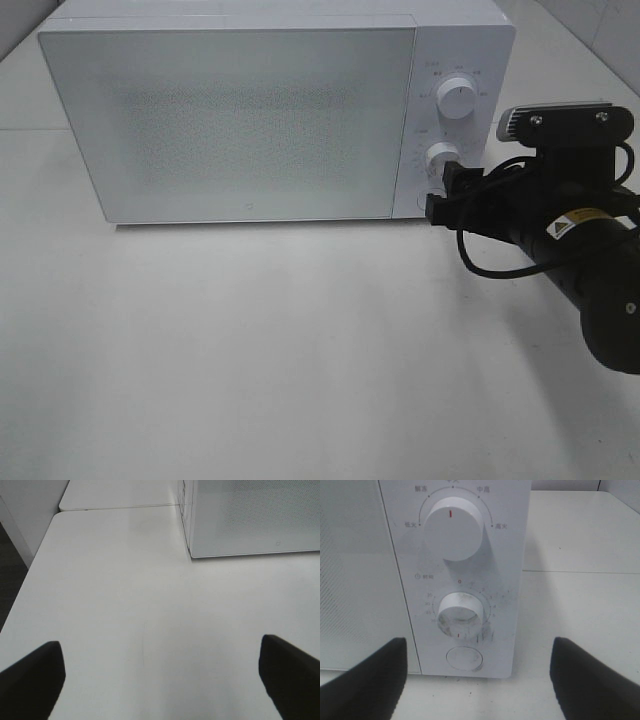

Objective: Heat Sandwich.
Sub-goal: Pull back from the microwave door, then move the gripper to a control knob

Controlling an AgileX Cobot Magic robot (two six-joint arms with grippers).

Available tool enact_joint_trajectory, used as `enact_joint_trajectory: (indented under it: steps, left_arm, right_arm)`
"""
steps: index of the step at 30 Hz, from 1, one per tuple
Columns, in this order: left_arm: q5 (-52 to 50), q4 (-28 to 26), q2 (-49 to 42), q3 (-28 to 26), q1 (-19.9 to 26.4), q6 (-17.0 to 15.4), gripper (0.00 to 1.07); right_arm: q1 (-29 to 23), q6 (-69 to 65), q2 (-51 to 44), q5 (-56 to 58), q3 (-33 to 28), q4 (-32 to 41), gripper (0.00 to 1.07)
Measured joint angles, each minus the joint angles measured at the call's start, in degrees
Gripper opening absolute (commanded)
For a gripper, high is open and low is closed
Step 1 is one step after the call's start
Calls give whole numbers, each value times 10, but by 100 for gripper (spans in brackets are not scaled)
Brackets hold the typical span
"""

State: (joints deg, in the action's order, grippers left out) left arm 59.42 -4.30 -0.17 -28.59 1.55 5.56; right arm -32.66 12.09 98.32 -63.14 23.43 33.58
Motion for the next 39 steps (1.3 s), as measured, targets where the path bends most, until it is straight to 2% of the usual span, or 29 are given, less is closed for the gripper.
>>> enact_joint_trajectory:
  steps: [16, 20, 39]
  left_arm:
    - [0, 0, 0, 0, 0, 0, 103]
    - [0, 0, 0, 0, 0, 0, 103]
    - [0, 0, 0, 0, 0, 0, 103]
  right_arm:
    - [0, 0, 13, -17, -1, 1, 76]
    - [0, -1, 15, -18, 15, 1, 76]
    - [10, -14, 143, -26, 134, -2, 76]
